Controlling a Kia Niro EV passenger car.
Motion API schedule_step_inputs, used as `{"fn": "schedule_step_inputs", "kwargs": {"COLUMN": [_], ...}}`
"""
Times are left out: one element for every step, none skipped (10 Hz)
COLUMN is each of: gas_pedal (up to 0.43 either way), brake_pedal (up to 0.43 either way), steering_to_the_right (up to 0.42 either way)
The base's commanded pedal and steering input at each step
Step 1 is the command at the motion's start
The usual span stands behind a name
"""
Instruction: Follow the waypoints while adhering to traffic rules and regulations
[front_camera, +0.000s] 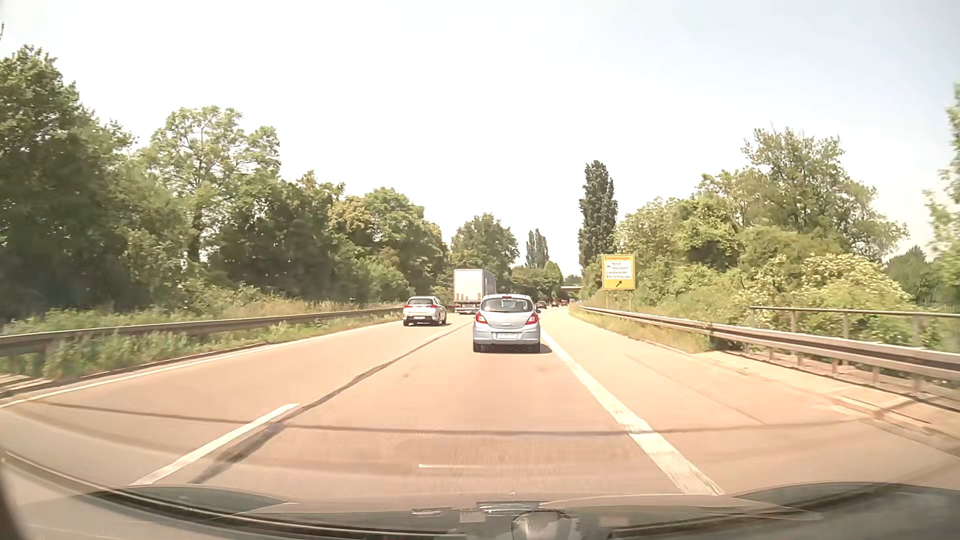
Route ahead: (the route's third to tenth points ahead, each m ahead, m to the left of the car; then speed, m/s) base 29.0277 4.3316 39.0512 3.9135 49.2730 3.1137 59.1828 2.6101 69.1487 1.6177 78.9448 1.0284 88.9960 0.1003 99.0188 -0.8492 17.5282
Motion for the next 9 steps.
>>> {"fn": "schedule_step_inputs", "kwargs": {"gas_pedal": [0.067, 0.067, 0.067, 0.067, 0.067, 0.067, 0.067, 0.079, 0.079], "brake_pedal": [0.000, 0.000, 0.000, 0.000, 0.000, 0.000, 0.000, 0.000, 0.000], "steering_to_the_right": [0.002, 0.002, 0.002, 0.002, 0.002, 0.003, 0.003, 0.003, 0.004]}}
